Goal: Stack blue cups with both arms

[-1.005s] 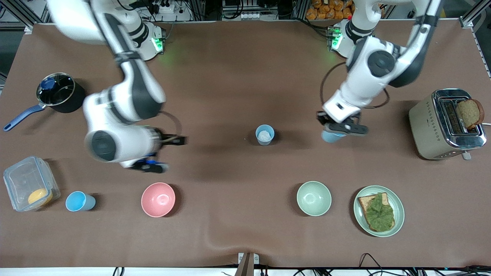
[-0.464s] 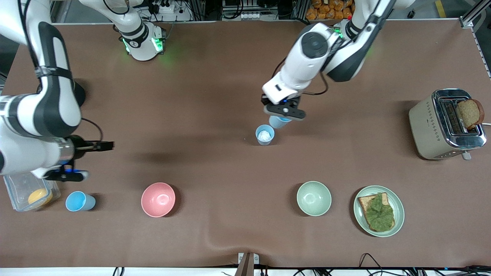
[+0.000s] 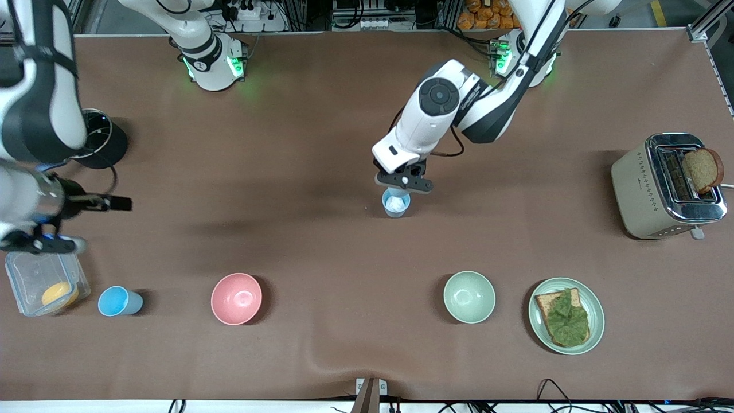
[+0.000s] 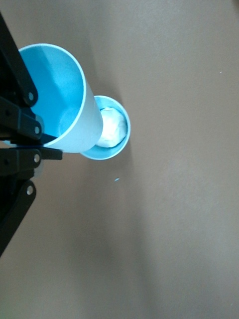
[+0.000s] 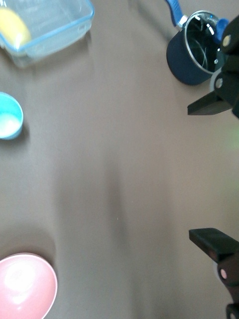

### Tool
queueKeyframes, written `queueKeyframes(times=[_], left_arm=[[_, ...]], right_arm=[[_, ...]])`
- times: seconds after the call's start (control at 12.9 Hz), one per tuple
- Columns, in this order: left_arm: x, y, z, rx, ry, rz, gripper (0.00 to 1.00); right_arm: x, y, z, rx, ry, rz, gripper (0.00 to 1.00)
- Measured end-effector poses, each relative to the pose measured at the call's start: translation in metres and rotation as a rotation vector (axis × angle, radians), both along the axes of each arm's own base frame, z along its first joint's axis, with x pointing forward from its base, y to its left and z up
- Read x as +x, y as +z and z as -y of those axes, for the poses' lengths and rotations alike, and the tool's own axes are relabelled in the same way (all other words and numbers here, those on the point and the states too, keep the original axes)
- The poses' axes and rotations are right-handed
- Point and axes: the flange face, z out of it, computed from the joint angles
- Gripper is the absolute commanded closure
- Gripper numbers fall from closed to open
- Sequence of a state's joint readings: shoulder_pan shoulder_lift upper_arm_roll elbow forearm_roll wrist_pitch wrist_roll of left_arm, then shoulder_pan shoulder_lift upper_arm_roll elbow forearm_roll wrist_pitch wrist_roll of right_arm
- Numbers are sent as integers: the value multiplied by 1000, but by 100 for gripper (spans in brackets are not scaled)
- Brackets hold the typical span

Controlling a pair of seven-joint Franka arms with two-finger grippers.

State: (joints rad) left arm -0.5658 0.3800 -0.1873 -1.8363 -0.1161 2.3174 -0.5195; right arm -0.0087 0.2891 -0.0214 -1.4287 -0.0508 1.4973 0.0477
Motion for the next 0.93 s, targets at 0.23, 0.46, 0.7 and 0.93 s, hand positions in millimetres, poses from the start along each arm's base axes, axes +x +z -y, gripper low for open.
queueKeyframes(times=[0.23, 0.46, 0.7, 0.93], left_arm=[[7, -5, 2, -5, 7, 7, 100], [6, -12, 8, -15, 3, 17, 100], [5, -14, 10, -18, 1, 20, 81], [13, -15, 2, -13, 18, 26, 69]], right_arm=[[-33, 50, 20, -4, -36, 76, 0], [-51, 69, 26, 50, -67, 105, 0], [-53, 65, 31, 94, -88, 98, 0], [-56, 69, 17, 92, -64, 92, 0]])
